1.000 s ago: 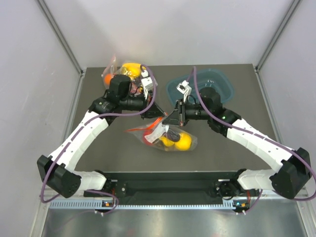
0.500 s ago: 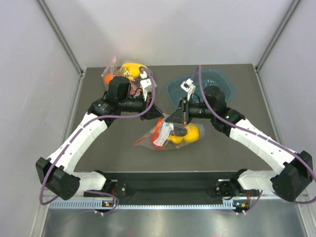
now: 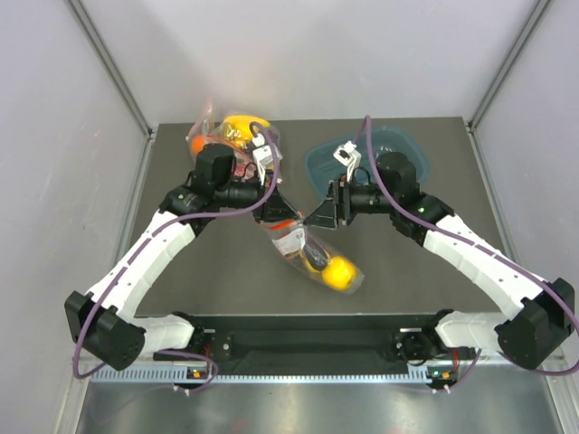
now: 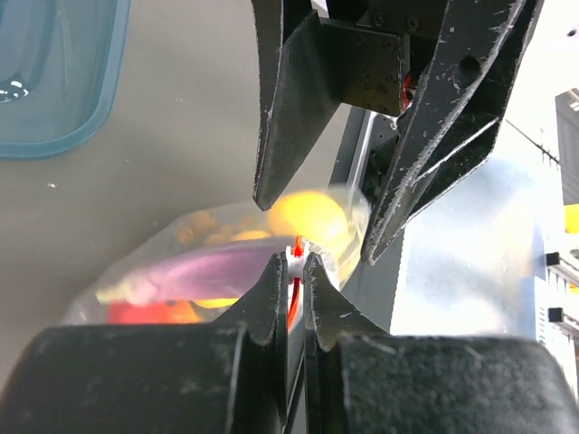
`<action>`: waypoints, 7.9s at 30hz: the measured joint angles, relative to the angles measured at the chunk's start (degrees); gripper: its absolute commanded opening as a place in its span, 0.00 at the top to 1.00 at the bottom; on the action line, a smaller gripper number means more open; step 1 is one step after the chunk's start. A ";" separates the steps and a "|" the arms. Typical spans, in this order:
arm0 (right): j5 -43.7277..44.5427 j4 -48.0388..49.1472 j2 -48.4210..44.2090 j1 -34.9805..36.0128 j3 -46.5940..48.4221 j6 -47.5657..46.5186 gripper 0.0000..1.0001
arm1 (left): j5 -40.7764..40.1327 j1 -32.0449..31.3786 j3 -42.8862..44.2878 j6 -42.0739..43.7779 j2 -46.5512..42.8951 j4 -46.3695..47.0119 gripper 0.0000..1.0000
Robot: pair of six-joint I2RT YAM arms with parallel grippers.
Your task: Open the zip-top bag and remove the fake food
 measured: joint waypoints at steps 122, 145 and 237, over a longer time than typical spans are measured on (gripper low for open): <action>39.52 -20.92 -14.29 -3.17 0.74 16.22 0.41 | -25.42 -9.70 -15.54 -5.11 -7.34 6.32 1.00; 53.05 -24.57 -11.61 0.33 -2.05 25.77 0.43 | -31.04 -16.13 -18.75 -3.21 -13.94 7.63 1.00; 40.30 -21.14 -12.35 0.96 -6.43 18.51 1.00 | -40.39 -22.53 -5.20 -7.65 10.03 15.21 0.96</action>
